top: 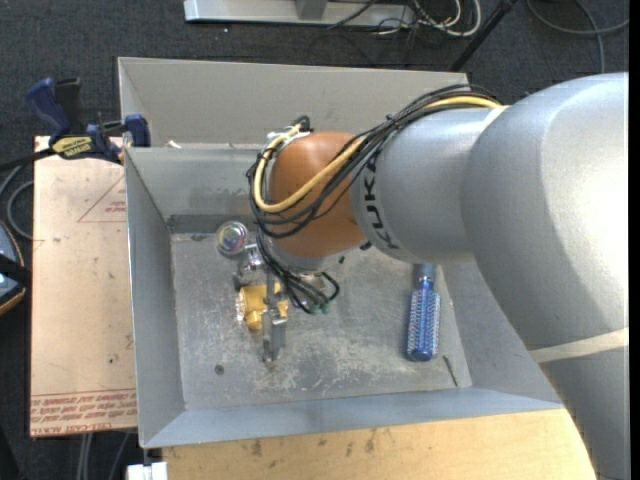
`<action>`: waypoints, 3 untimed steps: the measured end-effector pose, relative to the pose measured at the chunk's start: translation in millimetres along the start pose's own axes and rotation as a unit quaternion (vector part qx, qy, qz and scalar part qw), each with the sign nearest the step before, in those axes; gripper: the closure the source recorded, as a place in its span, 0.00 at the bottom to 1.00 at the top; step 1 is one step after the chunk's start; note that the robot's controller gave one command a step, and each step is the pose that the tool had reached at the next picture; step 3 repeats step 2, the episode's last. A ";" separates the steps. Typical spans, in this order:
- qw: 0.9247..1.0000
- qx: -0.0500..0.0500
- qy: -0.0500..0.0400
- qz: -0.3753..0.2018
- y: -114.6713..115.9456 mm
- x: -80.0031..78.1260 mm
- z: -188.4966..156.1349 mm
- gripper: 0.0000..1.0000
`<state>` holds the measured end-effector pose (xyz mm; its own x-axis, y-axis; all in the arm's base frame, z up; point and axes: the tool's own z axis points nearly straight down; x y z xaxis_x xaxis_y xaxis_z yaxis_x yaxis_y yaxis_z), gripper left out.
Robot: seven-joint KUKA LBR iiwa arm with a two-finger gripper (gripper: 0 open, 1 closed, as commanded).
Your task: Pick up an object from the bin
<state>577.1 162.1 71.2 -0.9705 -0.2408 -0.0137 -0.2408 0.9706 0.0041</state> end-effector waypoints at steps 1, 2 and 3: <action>1.000 0.000 -0.003 0.000 0.2 -2.0 -4.1 1.00; 1.000 0.002 0.001 -0.025 5.7 -12.9 -186.1 1.00; 1.000 0.002 0.001 -0.025 5.7 -12.9 -186.1 1.00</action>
Offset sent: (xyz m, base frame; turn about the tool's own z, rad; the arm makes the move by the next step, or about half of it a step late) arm 0.0000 0.0000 0.0000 0.0000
